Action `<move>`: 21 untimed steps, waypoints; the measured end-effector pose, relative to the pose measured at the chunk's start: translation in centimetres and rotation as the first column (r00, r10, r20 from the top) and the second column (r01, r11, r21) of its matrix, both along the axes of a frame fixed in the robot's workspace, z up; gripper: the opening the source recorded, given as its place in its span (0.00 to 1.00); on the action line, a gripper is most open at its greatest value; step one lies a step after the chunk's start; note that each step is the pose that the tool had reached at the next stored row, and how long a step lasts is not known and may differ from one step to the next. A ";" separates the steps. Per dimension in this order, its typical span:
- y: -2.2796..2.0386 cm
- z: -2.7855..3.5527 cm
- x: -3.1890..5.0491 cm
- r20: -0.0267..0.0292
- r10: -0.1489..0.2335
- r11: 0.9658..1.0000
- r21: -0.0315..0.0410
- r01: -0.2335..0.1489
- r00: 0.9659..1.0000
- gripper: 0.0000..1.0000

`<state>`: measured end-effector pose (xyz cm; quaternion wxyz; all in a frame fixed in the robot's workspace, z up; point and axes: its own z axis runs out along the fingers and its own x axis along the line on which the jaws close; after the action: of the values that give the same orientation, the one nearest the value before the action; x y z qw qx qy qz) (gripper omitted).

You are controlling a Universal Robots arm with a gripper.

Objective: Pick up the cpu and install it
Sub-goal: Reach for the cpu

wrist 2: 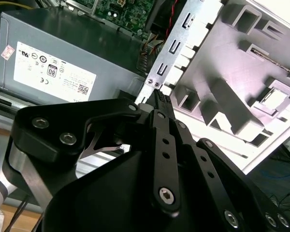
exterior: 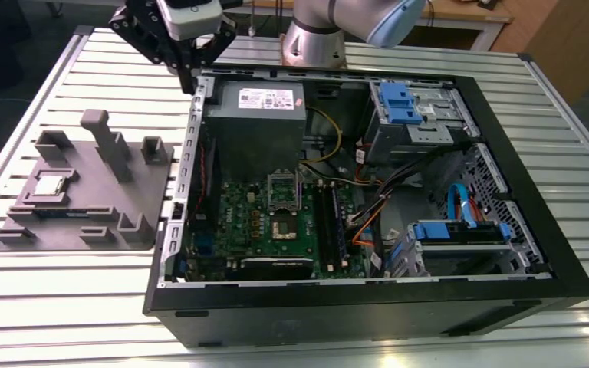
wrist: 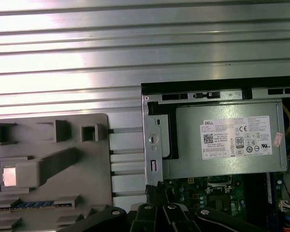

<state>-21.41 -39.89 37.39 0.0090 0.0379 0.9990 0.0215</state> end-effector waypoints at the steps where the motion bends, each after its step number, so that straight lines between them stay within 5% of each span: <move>1: 0.00 -0.01 -0.08 0.000 0.000 1.000 0.000 0.000 1.000 0.10; 21: 0.00 -0.25 -1.60 -0.008 0.000 1.000 0.000 0.000 1.000 0.10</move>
<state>-23.00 -39.89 37.14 0.0053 0.0380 0.9990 0.0214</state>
